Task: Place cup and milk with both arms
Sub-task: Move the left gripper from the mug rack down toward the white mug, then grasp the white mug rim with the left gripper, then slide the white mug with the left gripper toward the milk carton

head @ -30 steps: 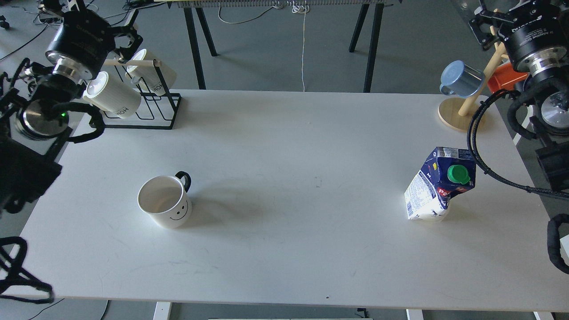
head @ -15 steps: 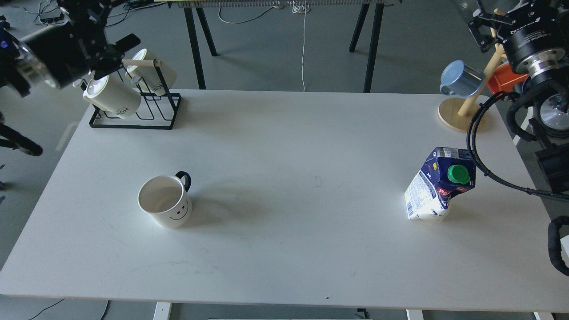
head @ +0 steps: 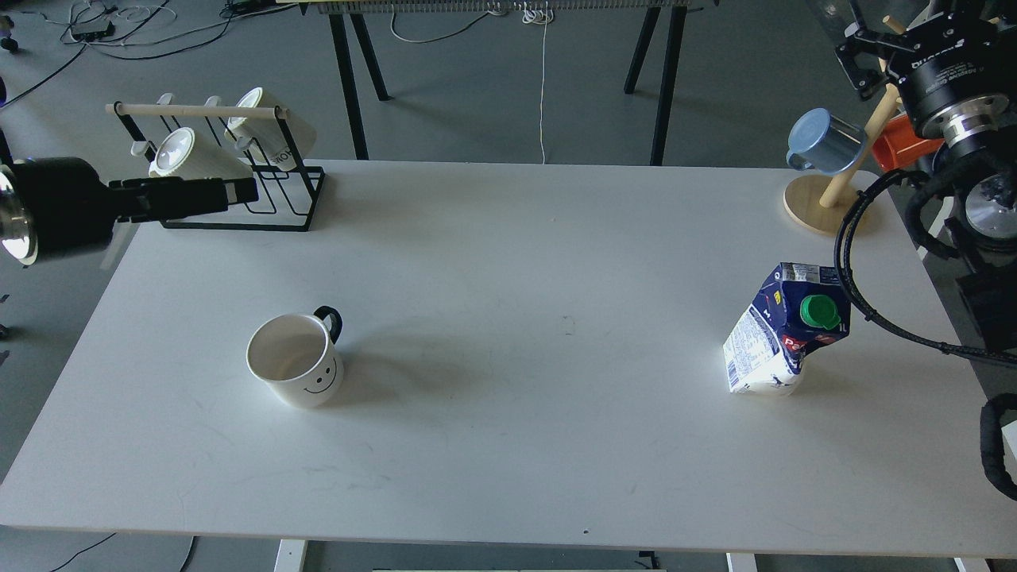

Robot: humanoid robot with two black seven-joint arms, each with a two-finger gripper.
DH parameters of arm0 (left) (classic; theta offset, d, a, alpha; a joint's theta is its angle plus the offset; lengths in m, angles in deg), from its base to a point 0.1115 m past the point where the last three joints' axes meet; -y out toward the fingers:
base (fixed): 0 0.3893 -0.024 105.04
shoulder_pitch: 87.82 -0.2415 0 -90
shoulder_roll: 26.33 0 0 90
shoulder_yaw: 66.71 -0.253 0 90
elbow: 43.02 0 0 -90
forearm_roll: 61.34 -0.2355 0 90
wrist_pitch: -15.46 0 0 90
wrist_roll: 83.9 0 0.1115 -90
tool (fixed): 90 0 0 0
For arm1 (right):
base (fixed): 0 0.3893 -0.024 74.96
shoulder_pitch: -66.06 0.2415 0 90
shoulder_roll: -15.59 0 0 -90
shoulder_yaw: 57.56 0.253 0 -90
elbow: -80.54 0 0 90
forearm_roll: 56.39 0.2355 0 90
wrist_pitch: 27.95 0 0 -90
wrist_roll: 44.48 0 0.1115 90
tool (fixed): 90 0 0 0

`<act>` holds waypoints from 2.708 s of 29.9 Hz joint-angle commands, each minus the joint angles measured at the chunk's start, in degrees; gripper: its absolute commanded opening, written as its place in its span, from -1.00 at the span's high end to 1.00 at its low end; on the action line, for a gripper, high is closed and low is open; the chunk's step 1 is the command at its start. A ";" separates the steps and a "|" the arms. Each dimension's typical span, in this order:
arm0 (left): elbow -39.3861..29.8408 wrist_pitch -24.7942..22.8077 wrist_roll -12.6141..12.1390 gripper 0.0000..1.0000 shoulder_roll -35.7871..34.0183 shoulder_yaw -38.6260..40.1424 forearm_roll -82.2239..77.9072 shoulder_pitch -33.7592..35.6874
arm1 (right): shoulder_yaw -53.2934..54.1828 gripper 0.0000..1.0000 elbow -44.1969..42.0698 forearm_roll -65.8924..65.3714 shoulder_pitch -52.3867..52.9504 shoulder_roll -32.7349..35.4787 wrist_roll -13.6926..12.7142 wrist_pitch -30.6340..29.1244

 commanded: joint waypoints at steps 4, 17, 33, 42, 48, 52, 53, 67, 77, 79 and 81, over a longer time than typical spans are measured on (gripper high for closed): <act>2.09 0.00 1.37 -0.86 3.45 -4.26 -12.15 -0.91 | 0.26 -0.98 0.25 0.00 -0.73 0.05 0.00 0.00; 10.45 7.78 1.46 -0.67 13.30 -13.40 -30.01 -1.78 | 0.08 -0.98 0.51 0.00 -0.82 0.05 0.00 0.00; 10.80 7.96 4.89 0.36 15.32 -13.49 -30.18 -5.13 | 0.17 -0.98 2.44 0.00 -1.44 0.05 0.00 0.00; 14.32 7.70 4.80 0.63 16.55 -13.58 -30.80 -4.95 | 0.17 -0.98 2.36 0.00 -1.52 0.23 0.00 0.00; 13.53 4.28 4.19 0.74 17.43 -13.40 -31.68 -4.43 | 0.26 -0.98 2.27 0.00 -1.52 0.58 0.00 0.00; 10.29 0.00 4.19 0.84 20.24 -12.43 -31.42 -1.09 | 0.35 -0.98 2.27 0.00 -1.61 0.75 0.09 0.00; 9.14 0.00 4.10 0.85 20.76 -12.26 -31.33 0.40 | 0.35 -0.98 2.27 0.00 -1.70 0.76 0.09 0.00; 10.88 0.00 -9.34 0.84 48.61 -12.69 -31.76 9.82 | 1.22 -0.98 2.36 0.00 -1.70 2.42 0.00 0.00; 14.58 0.00 -12.24 0.82 56.27 -14.01 -31.94 8.32 | 1.31 -0.98 2.44 0.00 -1.79 3.30 0.00 0.00; 15.11 0.00 -13.21 0.81 57.15 -14.10 -31.94 8.23 | 1.31 -0.98 2.88 0.00 -1.79 3.30 0.09 0.00; 15.28 0.00 -13.39 0.81 57.42 -14.19 -31.94 7.97 | 1.31 -0.98 3.23 0.00 -1.79 3.30 0.00 0.00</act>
